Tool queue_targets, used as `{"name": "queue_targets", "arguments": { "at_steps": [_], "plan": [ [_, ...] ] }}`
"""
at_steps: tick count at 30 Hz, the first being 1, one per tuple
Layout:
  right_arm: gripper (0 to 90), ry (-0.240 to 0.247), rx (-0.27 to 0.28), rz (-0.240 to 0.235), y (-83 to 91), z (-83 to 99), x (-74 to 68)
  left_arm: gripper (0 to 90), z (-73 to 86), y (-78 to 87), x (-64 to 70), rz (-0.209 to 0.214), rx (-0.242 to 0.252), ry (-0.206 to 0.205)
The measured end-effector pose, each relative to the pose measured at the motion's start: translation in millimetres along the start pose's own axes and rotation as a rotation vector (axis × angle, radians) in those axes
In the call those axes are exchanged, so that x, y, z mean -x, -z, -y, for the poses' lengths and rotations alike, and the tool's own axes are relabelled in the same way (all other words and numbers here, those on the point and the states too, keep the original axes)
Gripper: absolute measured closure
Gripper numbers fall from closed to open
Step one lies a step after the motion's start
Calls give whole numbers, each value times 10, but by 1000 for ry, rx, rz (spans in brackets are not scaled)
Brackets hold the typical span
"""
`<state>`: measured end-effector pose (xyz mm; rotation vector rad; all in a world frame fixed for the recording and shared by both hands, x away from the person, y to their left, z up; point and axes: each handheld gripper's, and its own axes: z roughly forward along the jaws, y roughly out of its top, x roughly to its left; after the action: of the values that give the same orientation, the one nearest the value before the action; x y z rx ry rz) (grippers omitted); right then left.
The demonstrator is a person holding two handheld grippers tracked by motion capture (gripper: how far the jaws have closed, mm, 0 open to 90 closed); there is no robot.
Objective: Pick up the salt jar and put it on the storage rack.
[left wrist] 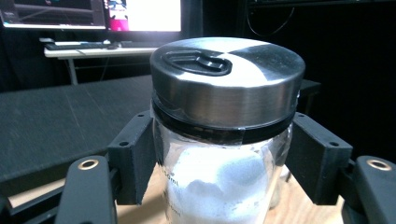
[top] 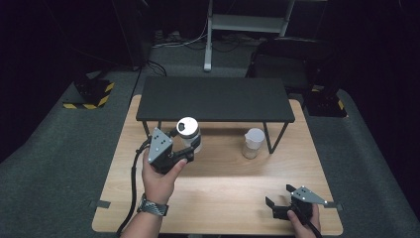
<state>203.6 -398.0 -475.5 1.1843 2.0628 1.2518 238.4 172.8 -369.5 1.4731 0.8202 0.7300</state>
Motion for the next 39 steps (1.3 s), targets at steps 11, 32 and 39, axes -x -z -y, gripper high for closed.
{"name": "queue_targets", "arguments": {
  "at_steps": [11,32,39],
  "plan": [
    [5,2,2,0,1,3,-1,313,-207,-193,-54,-46,28,-6],
    [5,12,3,-3,3,6,-5,313,-311,-639,-171,-151,31,-2],
    [5,11,6,-3,6,11,-3,313,-340,-799,-191,-176,31,4]
  ]
}}
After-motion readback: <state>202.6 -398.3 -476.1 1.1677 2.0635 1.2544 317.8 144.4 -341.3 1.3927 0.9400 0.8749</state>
